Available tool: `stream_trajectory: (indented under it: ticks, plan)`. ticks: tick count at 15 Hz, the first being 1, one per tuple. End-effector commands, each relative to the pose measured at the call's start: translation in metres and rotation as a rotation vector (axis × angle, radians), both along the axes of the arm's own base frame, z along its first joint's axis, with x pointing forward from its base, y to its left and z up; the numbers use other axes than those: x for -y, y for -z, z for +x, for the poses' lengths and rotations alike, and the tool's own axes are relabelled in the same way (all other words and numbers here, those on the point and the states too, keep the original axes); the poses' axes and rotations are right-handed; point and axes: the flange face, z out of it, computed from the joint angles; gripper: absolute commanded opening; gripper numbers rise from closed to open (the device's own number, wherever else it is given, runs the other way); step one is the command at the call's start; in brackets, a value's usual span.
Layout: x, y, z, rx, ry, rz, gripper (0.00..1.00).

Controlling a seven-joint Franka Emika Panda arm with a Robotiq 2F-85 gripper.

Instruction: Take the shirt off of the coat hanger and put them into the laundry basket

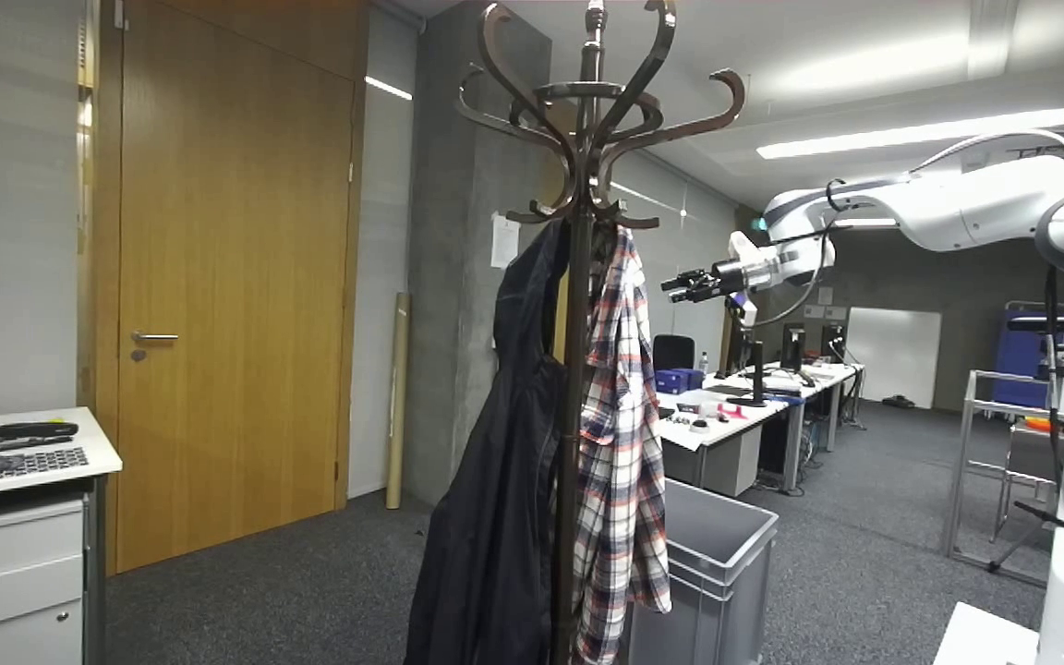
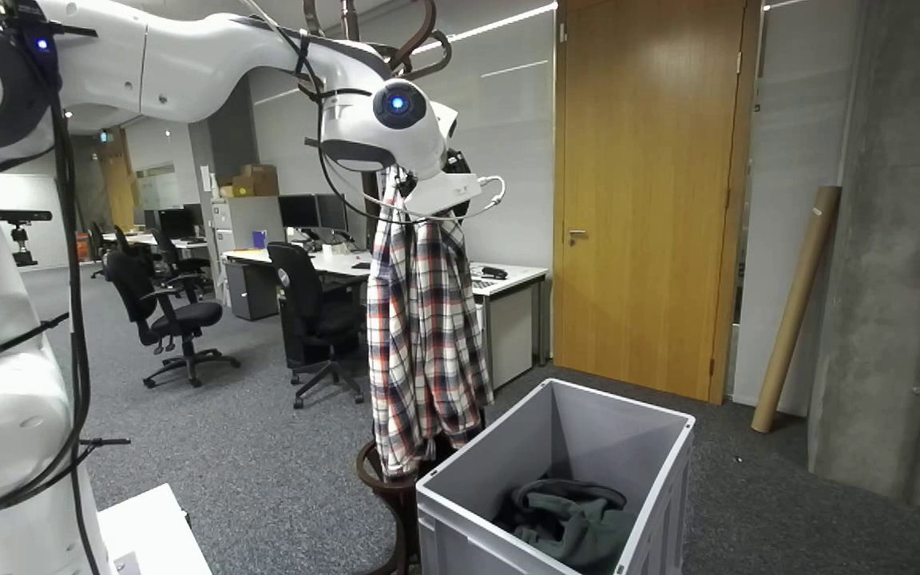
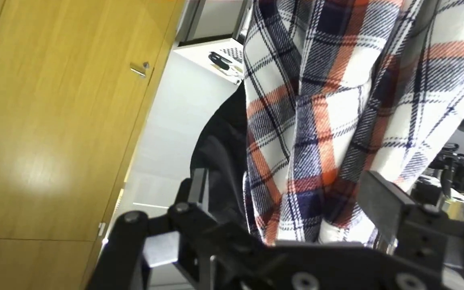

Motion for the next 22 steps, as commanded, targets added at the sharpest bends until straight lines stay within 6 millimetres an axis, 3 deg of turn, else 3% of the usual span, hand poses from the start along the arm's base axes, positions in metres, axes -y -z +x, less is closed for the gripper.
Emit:
stream_trajectory:
  ticks: [1,9,18,22]
  plan:
    - [-0.011,-0.003,0.034,0.045,-0.072,0.001,1.0]
    - [-0.029,-0.004,0.075,0.096,-0.13,0.025,1.0]
    - [-0.059,-0.06,0.089,0.226,-0.205,-0.01,1.0]
    - [-0.069,-0.072,0.09,0.241,-0.224,-0.024,1.0]
